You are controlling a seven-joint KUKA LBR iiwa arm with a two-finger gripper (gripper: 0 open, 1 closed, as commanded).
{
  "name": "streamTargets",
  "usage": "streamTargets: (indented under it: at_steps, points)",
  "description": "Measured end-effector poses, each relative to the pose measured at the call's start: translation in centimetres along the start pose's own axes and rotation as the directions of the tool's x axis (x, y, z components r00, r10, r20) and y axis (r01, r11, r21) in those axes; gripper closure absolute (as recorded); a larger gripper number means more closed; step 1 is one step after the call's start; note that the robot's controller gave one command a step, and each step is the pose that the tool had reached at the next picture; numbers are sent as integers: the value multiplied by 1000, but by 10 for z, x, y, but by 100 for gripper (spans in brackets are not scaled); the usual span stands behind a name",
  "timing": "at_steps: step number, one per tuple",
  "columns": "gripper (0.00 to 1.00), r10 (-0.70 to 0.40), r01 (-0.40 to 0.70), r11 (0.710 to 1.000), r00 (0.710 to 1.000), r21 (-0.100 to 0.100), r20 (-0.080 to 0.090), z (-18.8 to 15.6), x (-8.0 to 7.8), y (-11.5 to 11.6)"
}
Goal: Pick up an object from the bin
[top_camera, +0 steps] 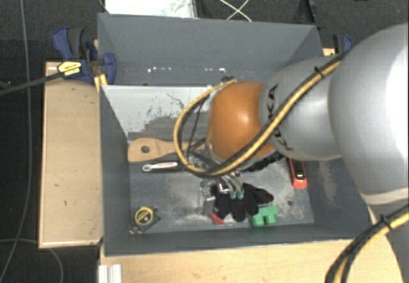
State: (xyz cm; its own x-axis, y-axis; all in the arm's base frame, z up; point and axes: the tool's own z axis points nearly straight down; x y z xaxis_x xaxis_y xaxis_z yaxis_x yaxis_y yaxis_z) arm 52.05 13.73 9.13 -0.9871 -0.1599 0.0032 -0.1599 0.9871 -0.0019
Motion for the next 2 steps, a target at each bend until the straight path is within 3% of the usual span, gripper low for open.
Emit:
streamTargets:
  at_steps: [1,2]
  points:
    - [0,-272,272,962,962,-5,21,12,-10,36]
    - [0,182,-182,983,983,-6,7,18,-2,-2]
